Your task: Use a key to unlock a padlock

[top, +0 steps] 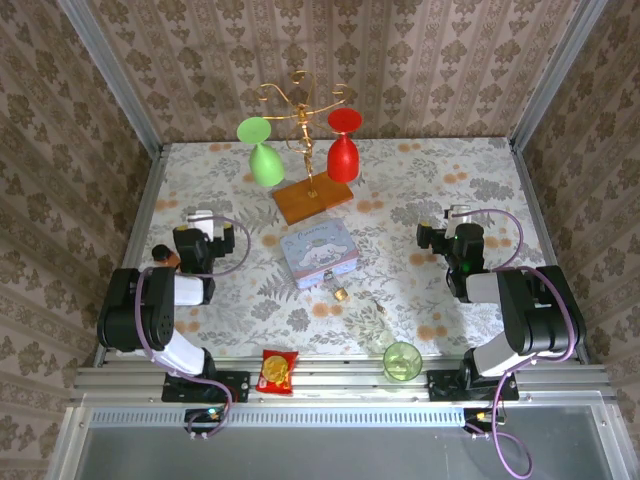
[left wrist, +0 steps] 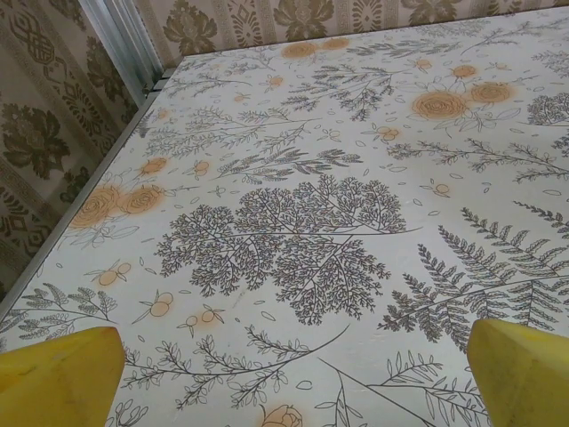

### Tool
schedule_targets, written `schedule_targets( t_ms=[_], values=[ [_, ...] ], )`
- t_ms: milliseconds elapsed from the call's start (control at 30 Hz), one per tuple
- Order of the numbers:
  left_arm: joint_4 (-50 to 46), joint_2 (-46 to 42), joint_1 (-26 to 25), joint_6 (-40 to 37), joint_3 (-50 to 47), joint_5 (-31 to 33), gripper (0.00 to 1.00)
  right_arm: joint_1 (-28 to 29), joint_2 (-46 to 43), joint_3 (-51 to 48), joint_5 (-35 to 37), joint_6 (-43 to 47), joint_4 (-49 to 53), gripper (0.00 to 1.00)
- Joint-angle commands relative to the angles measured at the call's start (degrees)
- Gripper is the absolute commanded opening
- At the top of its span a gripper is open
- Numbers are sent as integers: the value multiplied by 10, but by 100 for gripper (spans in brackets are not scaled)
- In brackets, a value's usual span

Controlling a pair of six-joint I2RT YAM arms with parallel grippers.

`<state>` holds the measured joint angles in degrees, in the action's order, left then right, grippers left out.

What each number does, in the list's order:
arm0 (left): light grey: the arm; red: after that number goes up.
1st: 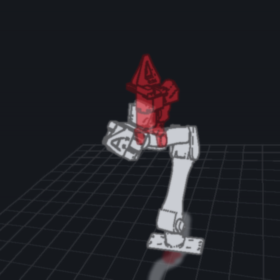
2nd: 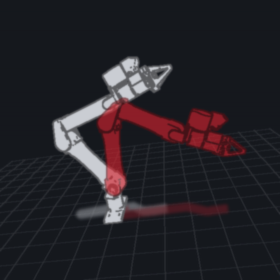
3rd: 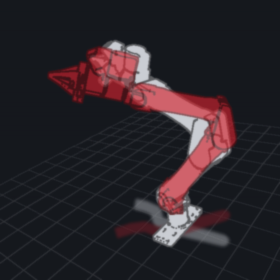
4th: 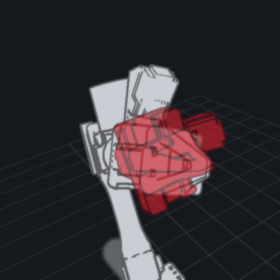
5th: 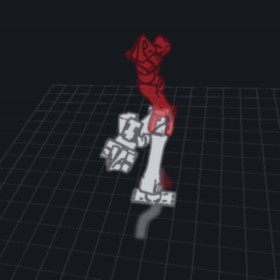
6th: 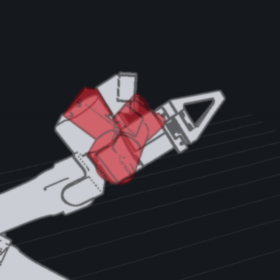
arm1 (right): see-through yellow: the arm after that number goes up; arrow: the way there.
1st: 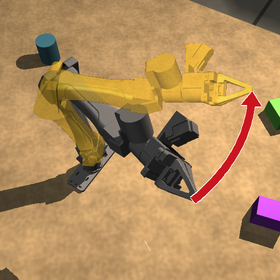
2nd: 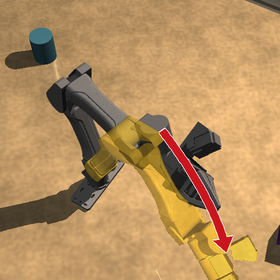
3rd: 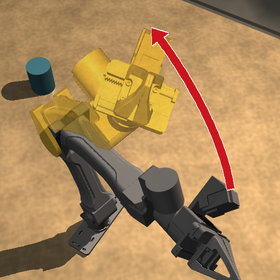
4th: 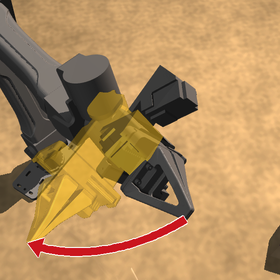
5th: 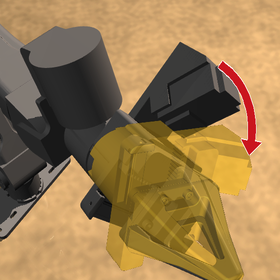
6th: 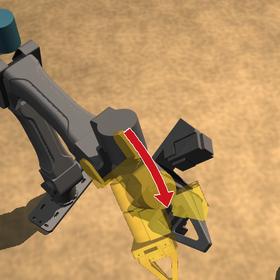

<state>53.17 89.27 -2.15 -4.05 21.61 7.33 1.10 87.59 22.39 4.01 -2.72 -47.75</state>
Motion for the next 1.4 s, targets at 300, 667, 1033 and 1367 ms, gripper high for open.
schedule_targets(
  t_ms=[300,667,1033,1367],
  values=[
    [4,0,1,4,5,-23,100,0,0,12,-6,11,-6,100],
    [2,0,5,6,6,-28,100,-1,0,13,-9,10,-4,100],
    [1,0,9,9,5,-36,100,-2,1,14,-9,10,-3,100],
    [59,-24,-5,-1,-32,-12,100,-1,-22,13,-24,18,12,100]
  ],
)
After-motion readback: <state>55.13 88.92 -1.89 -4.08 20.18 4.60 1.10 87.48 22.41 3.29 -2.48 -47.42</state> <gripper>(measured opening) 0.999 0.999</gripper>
